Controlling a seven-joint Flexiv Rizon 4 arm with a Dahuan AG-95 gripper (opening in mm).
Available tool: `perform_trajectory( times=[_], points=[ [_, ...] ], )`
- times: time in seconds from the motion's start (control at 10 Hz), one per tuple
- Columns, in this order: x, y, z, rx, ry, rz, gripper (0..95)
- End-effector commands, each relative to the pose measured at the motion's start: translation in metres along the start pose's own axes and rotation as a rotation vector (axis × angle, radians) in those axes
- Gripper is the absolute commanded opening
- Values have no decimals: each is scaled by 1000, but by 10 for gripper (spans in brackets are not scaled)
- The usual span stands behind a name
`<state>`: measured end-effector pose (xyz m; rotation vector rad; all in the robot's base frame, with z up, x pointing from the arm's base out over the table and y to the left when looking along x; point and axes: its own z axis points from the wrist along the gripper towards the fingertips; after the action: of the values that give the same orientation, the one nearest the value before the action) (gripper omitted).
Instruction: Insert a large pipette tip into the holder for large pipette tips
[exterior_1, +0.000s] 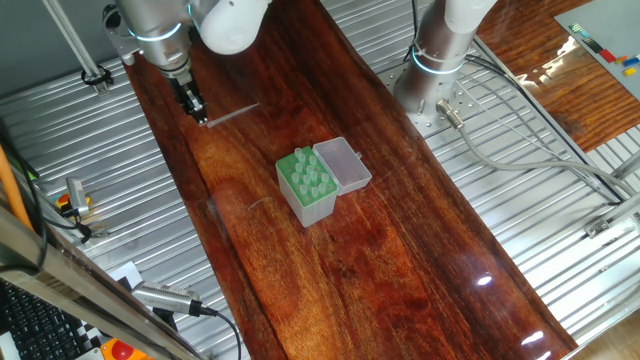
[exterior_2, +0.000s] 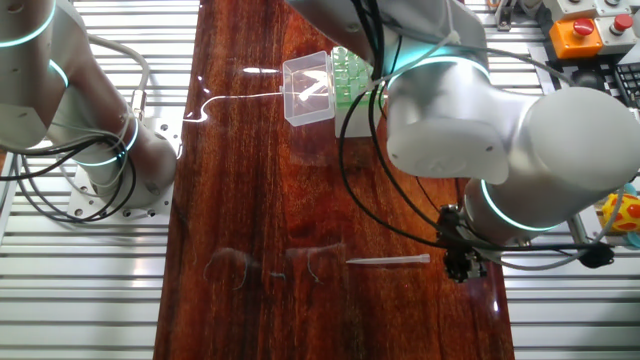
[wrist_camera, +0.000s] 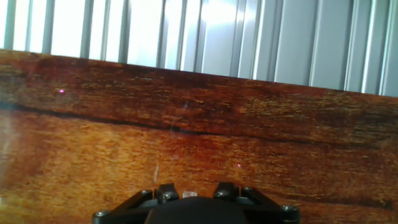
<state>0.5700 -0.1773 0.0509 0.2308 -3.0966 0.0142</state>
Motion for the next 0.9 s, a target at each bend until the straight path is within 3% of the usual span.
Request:
perform_trajectory(
  times=[0.1, 0.7, 0.8, 0.9],
  points=[
    [-1, 0, 1, -4, 12, 6, 380],
    [25, 3, 23, -7, 17, 22, 380],
    [26, 4, 25, -5, 17, 26, 190],
    [26, 4, 28, -6, 16, 29, 190]
  ],
)
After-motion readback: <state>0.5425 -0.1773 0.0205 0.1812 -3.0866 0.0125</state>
